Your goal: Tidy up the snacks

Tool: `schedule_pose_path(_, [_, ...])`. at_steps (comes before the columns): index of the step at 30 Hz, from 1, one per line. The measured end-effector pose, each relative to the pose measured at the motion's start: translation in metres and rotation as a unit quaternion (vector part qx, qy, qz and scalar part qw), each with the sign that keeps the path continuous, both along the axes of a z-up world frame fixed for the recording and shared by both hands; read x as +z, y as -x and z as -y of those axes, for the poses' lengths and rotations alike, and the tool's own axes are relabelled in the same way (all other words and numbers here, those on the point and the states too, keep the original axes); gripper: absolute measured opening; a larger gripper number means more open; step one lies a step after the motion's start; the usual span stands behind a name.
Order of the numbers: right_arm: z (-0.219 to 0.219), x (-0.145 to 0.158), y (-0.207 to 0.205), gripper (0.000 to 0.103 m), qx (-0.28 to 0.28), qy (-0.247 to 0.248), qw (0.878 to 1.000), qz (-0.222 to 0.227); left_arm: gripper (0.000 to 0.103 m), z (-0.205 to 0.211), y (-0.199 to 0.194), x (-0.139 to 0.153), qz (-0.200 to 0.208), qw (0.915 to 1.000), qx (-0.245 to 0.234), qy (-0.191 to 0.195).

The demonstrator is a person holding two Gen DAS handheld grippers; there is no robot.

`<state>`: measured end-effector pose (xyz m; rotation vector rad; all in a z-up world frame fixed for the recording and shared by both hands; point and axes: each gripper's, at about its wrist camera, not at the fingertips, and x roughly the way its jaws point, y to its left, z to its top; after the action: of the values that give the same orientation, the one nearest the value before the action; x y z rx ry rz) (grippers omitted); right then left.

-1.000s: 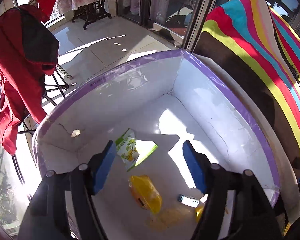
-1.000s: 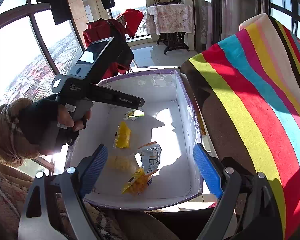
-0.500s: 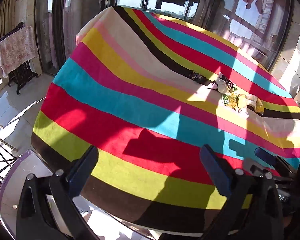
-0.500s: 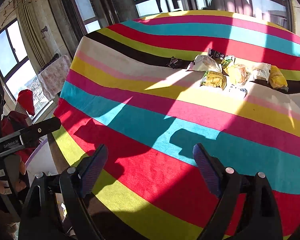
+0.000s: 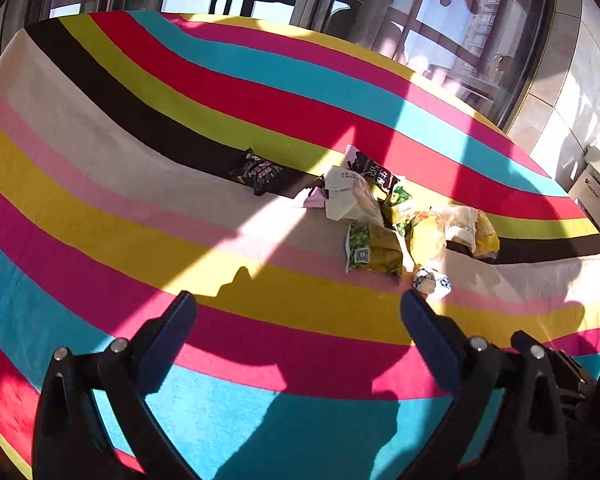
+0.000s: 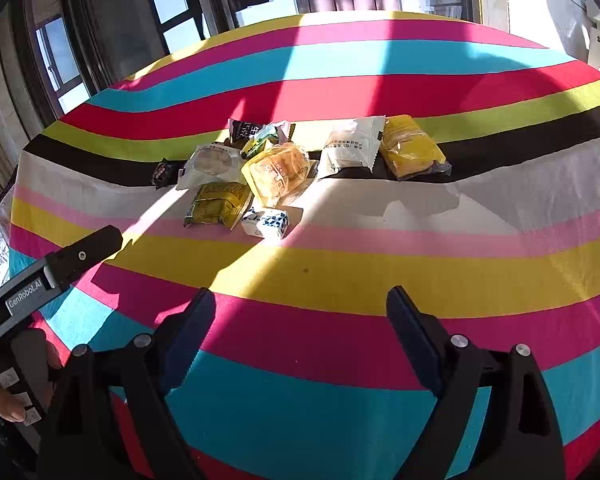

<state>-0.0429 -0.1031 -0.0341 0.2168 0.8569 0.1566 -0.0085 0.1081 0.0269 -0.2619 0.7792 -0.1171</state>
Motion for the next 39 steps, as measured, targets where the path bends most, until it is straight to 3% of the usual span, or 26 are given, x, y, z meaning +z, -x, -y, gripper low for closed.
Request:
schedule_pose_path(4, [-0.009, -0.005, -0.038, 0.081, -0.013, 0.009, 1.0, -0.026, 0.102, -0.023, 0.003, -0.006, 0.007, 0.9971, 0.022, 0.073])
schedule_pose_path(7, [-0.021, -0.01, -0.06, 0.072, -0.026, 0.015, 0.999, -0.044, 0.102, -0.026, 0.0, -0.01, 0.0, 0.9954, 0.022, 0.093])
schedule_pose_path(11, [-0.042, -0.011, -0.077, 0.069, -0.021, 0.041, 0.998, -0.051, 0.102, -0.023, 0.002, -0.009, 0.01, 0.9958, 0.02, 0.089])
schedule_pose_path(13, [-0.052, -0.012, -0.081, 0.065, -0.02, 0.078, 0.995, -0.055, 0.102, -0.021, 0.003, -0.008, 0.012, 0.9963, 0.015, 0.083])
schedule_pose_path(15, [-0.058, -0.012, -0.084, 0.052, -0.019, 0.088, 0.995, -0.054, 0.102, -0.019, 0.003, -0.008, 0.012, 0.9967, 0.014, 0.079])
schedule_pose_path(16, [-0.059, -0.012, -0.082, 0.04, -0.018, 0.092, 0.994, -0.052, 0.102, -0.019, 0.003, -0.008, 0.012, 0.9967, 0.015, 0.079])
schedule_pose_path(18, [-0.06, -0.012, -0.074, 0.034, -0.015, 0.102, 0.994, -0.046, 0.102, -0.021, 0.003, -0.009, 0.009, 0.9965, 0.019, 0.081])
schedule_pose_path(23, [-0.029, -0.008, -0.036, 0.034, -0.014, 0.037, 0.999, -0.019, 0.102, -0.019, 0.001, -0.01, 0.002, 0.9967, 0.015, 0.08])
schedule_pose_path(27, [-0.009, -0.014, -0.017, 0.034, -0.02, 0.016, 1.0, -0.015, 0.102, -0.007, -0.006, -0.01, -0.02, 0.9986, -0.001, 0.05])
schedule_pose_path(30, [0.01, -0.017, -0.016, 0.034, -0.037, -0.029, 0.999, -0.014, 0.102, 0.014, -0.02, -0.01, -0.053, 0.9984, -0.018, 0.004])
schedule_pose_path(39, [0.022, -0.015, -0.022, 0.034, -0.047, -0.068, 0.996, -0.022, 0.102, 0.092, -0.083, -0.006, -0.053, 0.9899, -0.08, -0.105])
